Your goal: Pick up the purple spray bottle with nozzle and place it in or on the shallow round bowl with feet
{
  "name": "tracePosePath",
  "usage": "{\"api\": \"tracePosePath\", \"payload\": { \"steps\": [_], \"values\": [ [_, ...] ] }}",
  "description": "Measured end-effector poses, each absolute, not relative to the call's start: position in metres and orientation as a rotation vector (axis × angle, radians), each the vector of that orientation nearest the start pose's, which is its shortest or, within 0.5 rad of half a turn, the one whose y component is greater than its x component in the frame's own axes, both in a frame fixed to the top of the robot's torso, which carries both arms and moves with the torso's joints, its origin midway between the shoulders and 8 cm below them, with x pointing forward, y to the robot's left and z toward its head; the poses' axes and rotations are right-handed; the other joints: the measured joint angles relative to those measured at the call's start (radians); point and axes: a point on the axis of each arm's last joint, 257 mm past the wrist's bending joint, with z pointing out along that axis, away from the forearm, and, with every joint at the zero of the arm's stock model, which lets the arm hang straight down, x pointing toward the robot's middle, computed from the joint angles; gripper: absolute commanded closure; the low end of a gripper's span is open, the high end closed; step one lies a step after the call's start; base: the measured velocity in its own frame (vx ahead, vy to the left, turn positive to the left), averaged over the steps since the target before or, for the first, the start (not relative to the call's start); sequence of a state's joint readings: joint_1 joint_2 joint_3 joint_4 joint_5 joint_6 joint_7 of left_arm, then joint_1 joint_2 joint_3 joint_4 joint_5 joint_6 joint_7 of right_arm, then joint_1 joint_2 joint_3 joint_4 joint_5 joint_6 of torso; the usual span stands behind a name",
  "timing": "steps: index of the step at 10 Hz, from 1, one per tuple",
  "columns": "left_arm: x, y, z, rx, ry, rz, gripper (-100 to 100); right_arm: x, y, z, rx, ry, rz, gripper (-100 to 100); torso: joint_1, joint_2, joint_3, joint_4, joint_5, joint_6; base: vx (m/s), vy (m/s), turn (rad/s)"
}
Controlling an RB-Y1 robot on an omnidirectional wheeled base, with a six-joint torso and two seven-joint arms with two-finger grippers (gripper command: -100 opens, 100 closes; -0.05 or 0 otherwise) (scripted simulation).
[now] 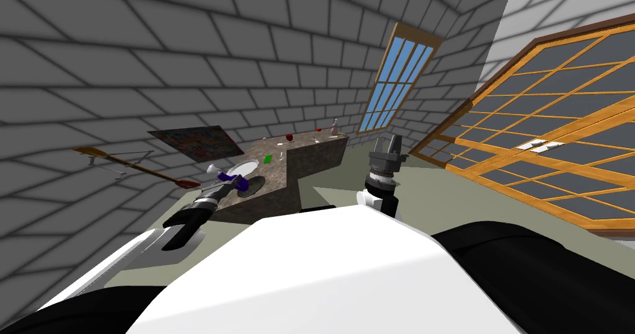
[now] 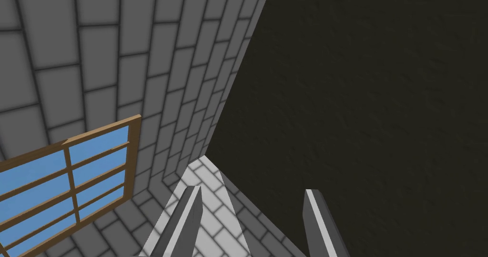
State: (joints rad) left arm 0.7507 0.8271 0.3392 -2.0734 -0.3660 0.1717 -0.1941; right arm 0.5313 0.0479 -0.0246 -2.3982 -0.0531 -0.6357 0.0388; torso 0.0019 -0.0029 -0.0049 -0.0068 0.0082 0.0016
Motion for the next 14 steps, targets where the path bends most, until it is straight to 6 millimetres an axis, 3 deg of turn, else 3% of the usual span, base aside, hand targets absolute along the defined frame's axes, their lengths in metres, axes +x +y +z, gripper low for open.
{"api": "tracePosePath", "payload": {
  "steps": [2, 3, 4, 13, 14],
  "values": [
    [0.351, 0.526, -0.154, -0.267, 1.728, 0.151, -100, 0.285, -0.292, 0.088, 0.520, 0.392, 1.298, 0, -0.001, 0.001, 0.000, 0.000, 0.000, 0.000, 0.000, 0.000, 0.000],
    [0.351, 0.526, -0.154, -0.267, 1.728, 0.151, 0, 0.285, -0.292, 0.088, 0.520, 0.392, 1.298, 0, -0.001, 0.001, 0.000, 0.000, 0.000, 0.000, 0.000, 0.000, 0.000],
    [0.351, 0.526, -0.154, -0.267, 1.728, 0.151, -100, 0.285, -0.292, 0.088, 0.520, 0.392, 1.298, 0, -0.001, 0.001, 0.000, 0.000, 0.000, 0.000, 0.021, 0.011, 0.110],
    [0.348, 0.482, -0.094, -0.202, 1.719, 0.109, -100, 0.285, -0.292, 0.088, 0.520, 0.392, 1.298, 0, 0.000, -0.001, -0.001, 0.000, 0.000, 0.000, 0.033, 0.021, 0.069],
    [0.348, 0.482, -0.093, -0.203, 1.719, 0.108, 0, 0.285, -0.292, 0.088, 0.520, 0.392, 1.298, 0, 0.000, 0.000, 0.000, 0.000, 0.000, 0.000, 0.000, 0.000, 0.000]
  ]
}}
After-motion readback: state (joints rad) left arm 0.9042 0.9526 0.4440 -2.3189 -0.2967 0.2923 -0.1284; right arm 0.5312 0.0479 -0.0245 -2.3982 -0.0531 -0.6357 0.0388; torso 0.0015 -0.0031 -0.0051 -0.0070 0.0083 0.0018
